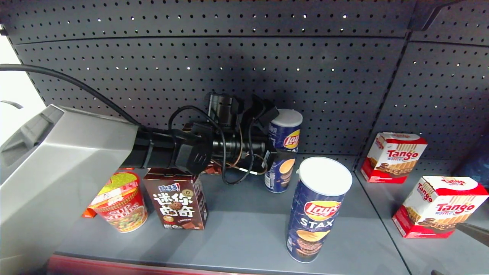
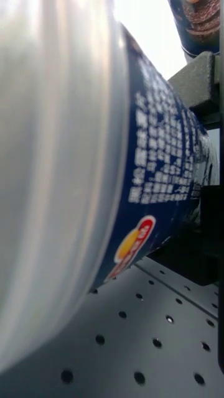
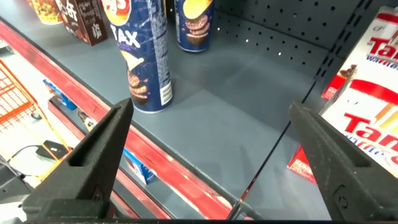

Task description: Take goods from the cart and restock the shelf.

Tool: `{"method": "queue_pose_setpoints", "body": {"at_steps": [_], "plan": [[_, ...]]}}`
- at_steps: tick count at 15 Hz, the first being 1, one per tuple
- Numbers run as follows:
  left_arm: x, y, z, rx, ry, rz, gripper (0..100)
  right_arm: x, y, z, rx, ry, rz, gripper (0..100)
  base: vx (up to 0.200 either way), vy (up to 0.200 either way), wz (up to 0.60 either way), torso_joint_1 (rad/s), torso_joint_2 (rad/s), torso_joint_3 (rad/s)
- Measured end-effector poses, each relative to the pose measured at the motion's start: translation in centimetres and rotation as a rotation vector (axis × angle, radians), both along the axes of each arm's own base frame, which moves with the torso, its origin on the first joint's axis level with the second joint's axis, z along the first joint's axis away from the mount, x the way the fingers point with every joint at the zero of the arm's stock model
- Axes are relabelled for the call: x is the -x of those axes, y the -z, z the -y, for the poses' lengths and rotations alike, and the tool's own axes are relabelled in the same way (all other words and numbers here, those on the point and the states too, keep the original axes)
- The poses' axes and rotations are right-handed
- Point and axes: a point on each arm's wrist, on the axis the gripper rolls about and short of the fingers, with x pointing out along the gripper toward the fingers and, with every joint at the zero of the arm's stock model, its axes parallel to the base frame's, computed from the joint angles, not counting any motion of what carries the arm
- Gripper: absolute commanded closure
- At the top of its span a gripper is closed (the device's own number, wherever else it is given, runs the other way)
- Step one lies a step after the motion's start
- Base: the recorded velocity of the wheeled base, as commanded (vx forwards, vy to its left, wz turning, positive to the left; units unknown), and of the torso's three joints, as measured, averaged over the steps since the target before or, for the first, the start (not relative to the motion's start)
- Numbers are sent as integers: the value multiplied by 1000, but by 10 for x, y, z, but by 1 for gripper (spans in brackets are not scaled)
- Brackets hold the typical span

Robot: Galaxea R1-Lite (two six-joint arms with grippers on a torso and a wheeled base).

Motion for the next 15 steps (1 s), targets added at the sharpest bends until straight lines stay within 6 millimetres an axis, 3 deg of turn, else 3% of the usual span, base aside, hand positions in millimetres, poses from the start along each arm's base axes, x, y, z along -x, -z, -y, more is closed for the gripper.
{"method": "queue_pose_setpoints", "body": {"at_steps": [3,4,15], "plan": [[0,3,2,-4,4,-5,100,1,1,0,2,0,-3,0,0,0,0,0,0,0],[-1,5,2,-5,4,-6,0,1,2,0,1,0,-3,0,0,0,0,0,0,0],[2,3,-2,-10,-2,-5,0,-1,2,-1,12,-6,-12,0,0,0,0,0,0,0]]}}
